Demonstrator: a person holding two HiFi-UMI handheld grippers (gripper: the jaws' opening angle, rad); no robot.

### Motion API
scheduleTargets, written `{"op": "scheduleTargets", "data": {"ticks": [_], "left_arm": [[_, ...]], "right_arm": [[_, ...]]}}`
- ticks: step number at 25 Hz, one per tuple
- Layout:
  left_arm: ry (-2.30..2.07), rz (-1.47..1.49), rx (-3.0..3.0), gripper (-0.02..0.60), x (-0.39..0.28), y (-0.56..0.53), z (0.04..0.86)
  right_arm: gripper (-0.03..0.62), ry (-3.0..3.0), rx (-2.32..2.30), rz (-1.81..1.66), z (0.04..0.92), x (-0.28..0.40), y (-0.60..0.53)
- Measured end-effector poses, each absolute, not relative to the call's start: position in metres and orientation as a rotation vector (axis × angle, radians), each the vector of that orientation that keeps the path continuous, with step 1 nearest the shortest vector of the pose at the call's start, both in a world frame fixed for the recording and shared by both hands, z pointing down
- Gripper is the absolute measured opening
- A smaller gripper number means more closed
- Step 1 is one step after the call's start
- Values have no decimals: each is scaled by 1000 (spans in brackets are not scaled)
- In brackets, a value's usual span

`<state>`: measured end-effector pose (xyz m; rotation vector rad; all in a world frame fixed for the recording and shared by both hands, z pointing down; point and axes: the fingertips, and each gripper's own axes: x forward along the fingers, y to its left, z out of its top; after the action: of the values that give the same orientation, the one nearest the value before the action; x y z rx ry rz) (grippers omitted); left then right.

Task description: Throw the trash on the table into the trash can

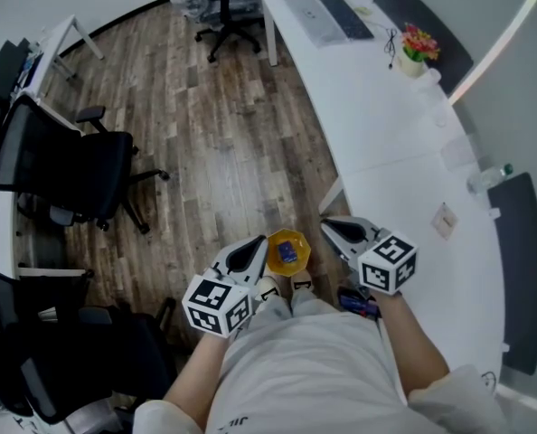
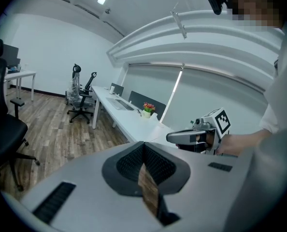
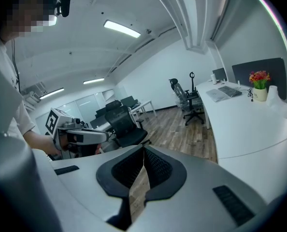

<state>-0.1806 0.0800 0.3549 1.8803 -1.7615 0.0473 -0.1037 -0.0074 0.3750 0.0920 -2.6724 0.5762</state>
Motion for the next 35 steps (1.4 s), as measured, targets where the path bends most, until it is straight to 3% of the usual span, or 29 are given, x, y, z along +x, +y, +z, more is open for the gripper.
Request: {"op": "scheduleTargets", "data": {"ticks": [17,35], "left_arm": [[-1625,94,2008,2,-149,45,358],[-1038,271,2395,2,30,-46,360]], "right_arm": [[34,-2686,399,619,372,-44,-36],[34,-2465,1305,720,379,214,-59]]}}
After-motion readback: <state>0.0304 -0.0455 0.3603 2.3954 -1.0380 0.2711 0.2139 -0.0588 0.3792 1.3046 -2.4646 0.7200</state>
